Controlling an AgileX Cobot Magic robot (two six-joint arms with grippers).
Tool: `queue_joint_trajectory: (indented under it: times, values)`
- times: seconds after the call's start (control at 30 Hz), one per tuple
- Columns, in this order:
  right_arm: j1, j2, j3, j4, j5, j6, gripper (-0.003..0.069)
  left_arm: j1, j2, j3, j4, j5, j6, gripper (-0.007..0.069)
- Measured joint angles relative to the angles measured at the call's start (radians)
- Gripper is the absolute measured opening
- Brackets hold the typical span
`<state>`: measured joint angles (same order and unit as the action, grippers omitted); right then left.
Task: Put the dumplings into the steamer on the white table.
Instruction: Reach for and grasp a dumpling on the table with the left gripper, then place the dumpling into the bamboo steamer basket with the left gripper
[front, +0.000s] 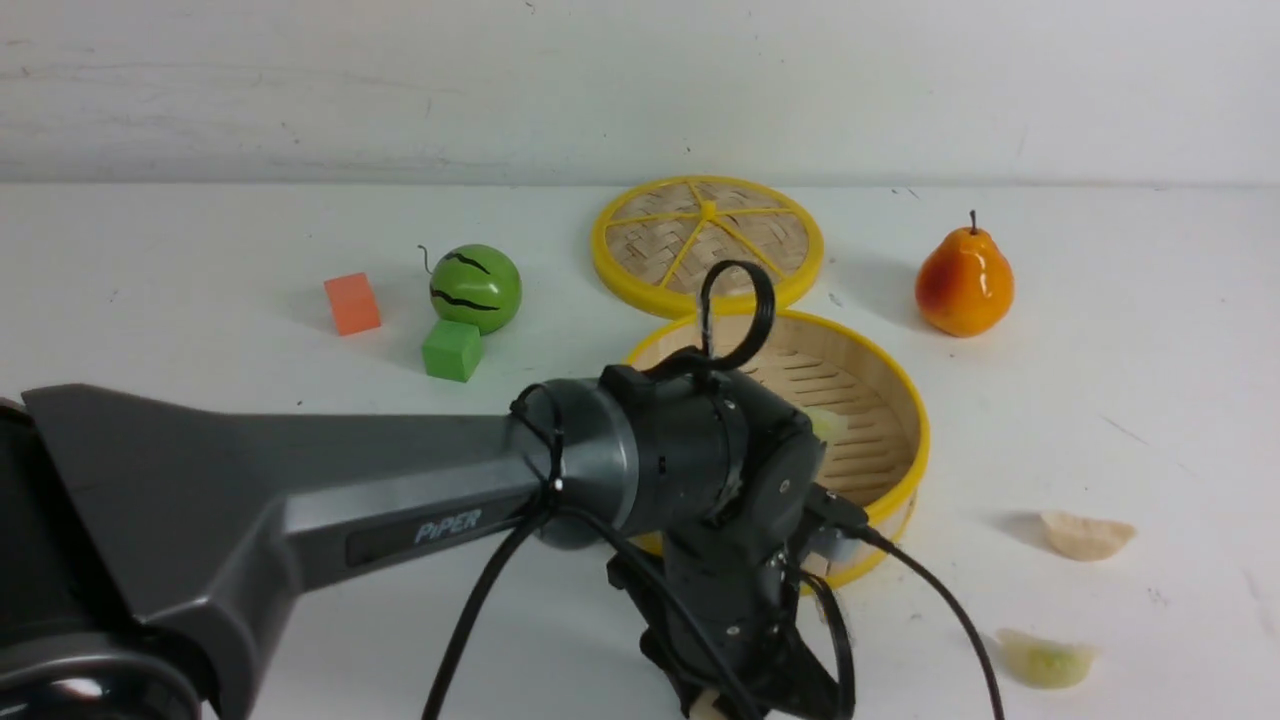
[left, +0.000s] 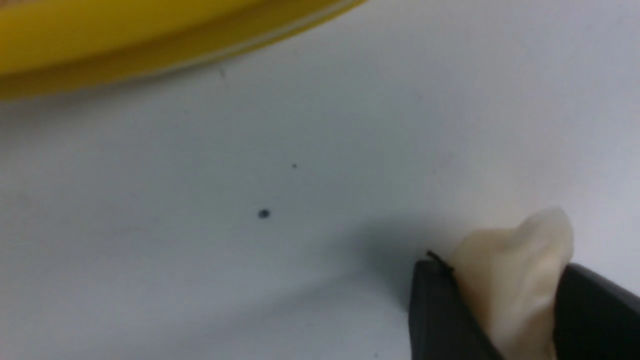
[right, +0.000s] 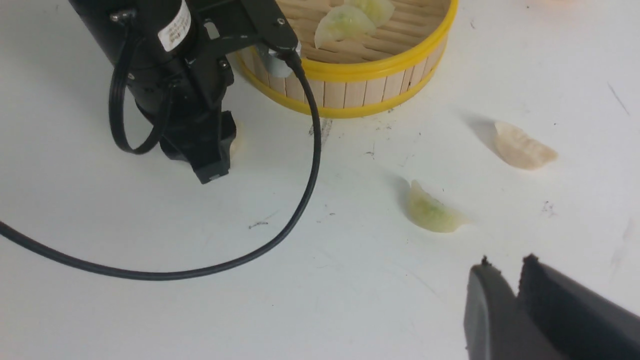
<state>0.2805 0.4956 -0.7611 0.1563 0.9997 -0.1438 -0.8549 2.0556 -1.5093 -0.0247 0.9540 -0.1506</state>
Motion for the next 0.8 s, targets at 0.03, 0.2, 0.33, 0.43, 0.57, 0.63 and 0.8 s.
queue_joint_trajectory:
  times: [0.03, 0.2, 0.33, 0.43, 0.57, 0.63, 0.8]
  values:
    - [0.000, 0.000, 0.000, -0.001, 0.000, 0.000, 0.0093, 0.000, 0.000, -0.022, 0.003, 0.019, 0.000, 0.0272]
    - [0.000, 0.000, 0.000, -0.002, -0.001, 0.000, 0.0095, 0.021, -0.033, -0.207, 0.042, 0.129, 0.000, 0.0277]
    - [0.000, 0.031, 0.000, -0.019, -0.001, 0.031, 0.0080, 0.131, -0.047, -0.430, 0.025, 0.176, -0.003, 0.0277]
    - [0.000, 0.089, 0.000, -0.047, 0.001, 0.045, 0.0057, 0.196, -0.021, -0.501, -0.022, 0.180, -0.007, 0.0277]
    - [0.000, 0.270, -0.001, -0.088, -0.007, 0.054, -0.0008, 0.274, 0.072, -0.574, -0.097, 0.183, -0.008, 0.0277]
    - [0.000, 0.364, -0.014, -0.089, -0.023, 0.065, -0.0021, 0.291, 0.123, -0.575, -0.097, 0.183, -0.014, 0.0277]
    - [0.000, 0.585, -0.066, -0.089, -0.074, 0.078, -0.0021, 0.309, 0.215, -0.575, -0.059, 0.165, -0.069, 0.0277]
